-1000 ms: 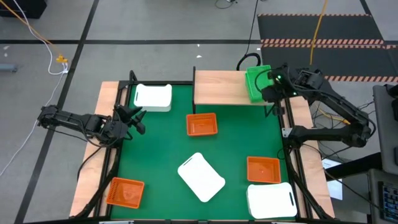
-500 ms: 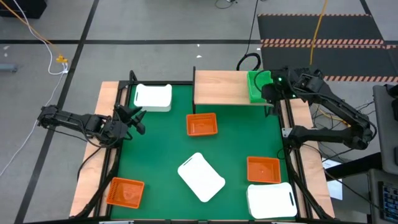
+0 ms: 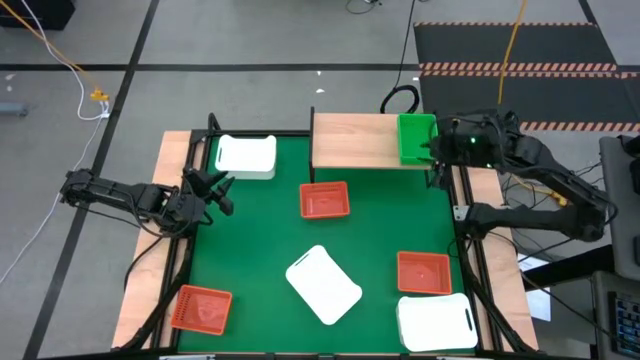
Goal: Stack baskets on shelf by color
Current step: Put the bottom right orange bin on the shelf
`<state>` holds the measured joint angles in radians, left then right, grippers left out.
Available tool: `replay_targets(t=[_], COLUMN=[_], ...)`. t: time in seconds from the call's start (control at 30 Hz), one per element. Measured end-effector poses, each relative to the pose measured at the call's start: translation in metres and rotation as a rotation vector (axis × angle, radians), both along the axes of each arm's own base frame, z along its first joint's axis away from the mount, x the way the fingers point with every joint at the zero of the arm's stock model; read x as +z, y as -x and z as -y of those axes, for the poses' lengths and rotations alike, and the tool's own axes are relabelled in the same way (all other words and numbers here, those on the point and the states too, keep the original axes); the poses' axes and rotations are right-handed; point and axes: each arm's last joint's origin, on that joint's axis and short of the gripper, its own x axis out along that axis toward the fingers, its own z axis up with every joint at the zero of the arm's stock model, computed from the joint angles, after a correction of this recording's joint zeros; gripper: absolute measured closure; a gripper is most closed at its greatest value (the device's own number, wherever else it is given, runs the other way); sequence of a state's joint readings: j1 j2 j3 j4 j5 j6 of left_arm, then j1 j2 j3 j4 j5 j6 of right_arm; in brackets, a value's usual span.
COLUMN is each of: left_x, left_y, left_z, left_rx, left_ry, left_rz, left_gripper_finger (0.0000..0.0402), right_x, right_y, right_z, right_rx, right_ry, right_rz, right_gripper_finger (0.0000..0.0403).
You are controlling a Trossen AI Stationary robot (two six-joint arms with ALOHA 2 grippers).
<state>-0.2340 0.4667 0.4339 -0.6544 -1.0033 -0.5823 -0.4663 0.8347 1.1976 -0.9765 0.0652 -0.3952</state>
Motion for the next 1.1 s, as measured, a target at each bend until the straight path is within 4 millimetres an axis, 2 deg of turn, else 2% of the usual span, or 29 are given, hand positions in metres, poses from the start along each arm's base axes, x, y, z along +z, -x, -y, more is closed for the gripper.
replay_targets(t=[0.1, 0.23, 0.33, 0.43, 0.6, 0.77, 0.9, 1.1], left_x=[0.000, -0.003, -0.006, -0.008, -0.012, -0.017, -0.021, -0.023], left_y=[0.000, 0.002, 0.003, 0.002, -0.003, -0.010, -0.015, -0.018], left_z=[0.000, 0.000, 0.000, 0.000, 0.002, 0.004, 0.005, 0.005], left_rx=[-0.004, 0.005, 0.024, 0.034, 0.023, 0.028, 0.033, 0.044], left_ry=[0.007, 0.033, 0.052, 0.063, 0.092, 0.095, 0.087, 0.039], left_rz=[-0.002, -0.012, -0.020, -0.018, -0.050, -0.101, -0.135, -0.172], left_gripper_finger=[0.0270, 0.0270, 0.0270, 0.0270, 0.0270, 0.0270, 0.0270, 0.0270], right_x=[-0.012, -0.058, -0.088, -0.103, -0.130, -0.146, -0.154, -0.179], right_y=[-0.010, -0.035, -0.059, -0.077, -0.078, -0.071, -0.077, -0.086], right_z=[-0.013, -0.037, -0.066, -0.102, -0.142, -0.158, -0.165, -0.172], right_rx=[0.096, 0.207, 0.307, 0.437, 0.485, 0.544, 0.639, 0.724], right_ry=[-0.088, -0.155, -0.173, -0.160, -0.189, -0.198, -0.157, -0.155], right_rz=[-0.024, -0.174, -0.187, -0.144, -0.314, -0.480, -0.517, -0.660], right_gripper_finger=[0.0263, 0.0276, 0.0282, 0.0284, 0.0284, 0.0284, 0.0284, 0.0284])
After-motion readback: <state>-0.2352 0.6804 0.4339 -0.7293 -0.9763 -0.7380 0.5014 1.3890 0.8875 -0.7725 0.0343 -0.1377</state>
